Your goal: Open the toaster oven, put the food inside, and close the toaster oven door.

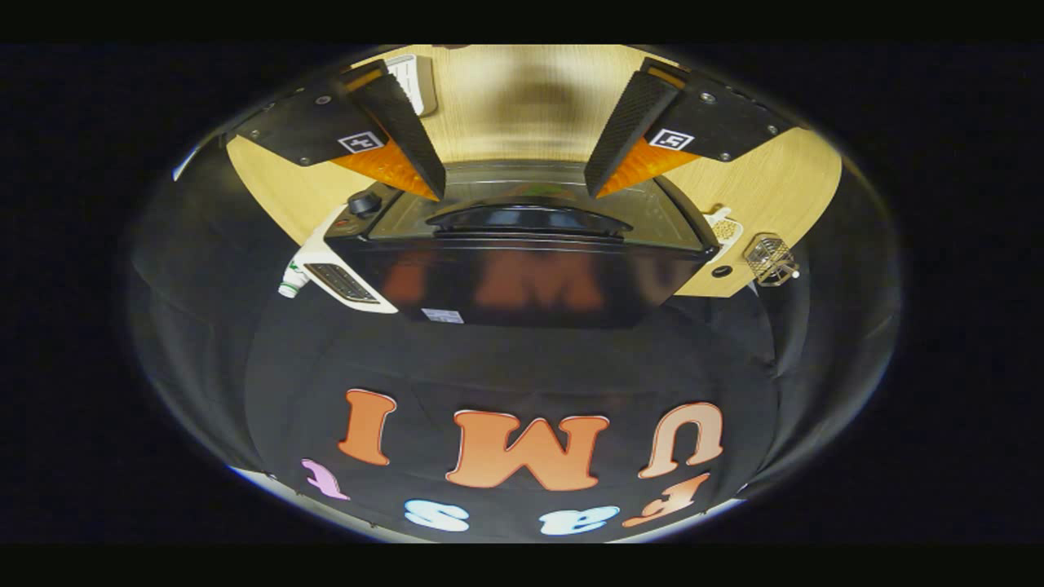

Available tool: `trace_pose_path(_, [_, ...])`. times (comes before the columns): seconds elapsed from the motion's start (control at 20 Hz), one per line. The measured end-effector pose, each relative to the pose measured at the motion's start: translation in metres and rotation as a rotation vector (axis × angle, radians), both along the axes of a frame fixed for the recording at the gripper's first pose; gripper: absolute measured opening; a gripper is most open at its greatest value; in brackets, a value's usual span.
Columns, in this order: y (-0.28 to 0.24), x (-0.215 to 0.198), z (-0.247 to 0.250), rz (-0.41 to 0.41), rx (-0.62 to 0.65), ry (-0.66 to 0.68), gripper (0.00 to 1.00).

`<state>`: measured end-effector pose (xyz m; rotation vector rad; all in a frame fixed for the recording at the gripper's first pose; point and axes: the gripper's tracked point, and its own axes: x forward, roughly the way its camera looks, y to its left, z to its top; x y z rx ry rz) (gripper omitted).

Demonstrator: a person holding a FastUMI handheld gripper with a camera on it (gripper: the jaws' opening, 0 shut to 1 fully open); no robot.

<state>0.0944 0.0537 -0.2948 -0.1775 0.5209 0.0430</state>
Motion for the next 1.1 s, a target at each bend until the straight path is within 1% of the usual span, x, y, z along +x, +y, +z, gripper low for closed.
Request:
trace_pose_path(0.2, [-0.019, -0.02, 0.047, -0.033, 0.022, -0.068, 1.0])
trace_pose_path(0.3, [-0.028, -0.031, 0.081, -0.042, 0.042, -0.117, 1.0])
trace_pose_path(0.4, [-0.038, -0.039, 0.115, -0.052, 0.032, -0.167, 1.0])
trace_pose_path(0.45, [-0.047, -0.053, 0.136, -0.059, 0.018, -0.197, 1.0])
trace_pose_path(0.55, [-0.058, -0.063, 0.174, -0.069, 0.002, -0.252, 1.0])
trace_pose_path(0.65, [-0.068, -0.069, 0.205, -0.075, 0.019, -0.299, 1.0])
trace_pose_path(0.8, [-0.085, -0.071, 0.238, -0.076, 0.052, -0.352, 1.0])
trace_pose_path(1.1, [-0.135, -0.062, 0.278, -0.094, 0.063, -0.424, 1.0])
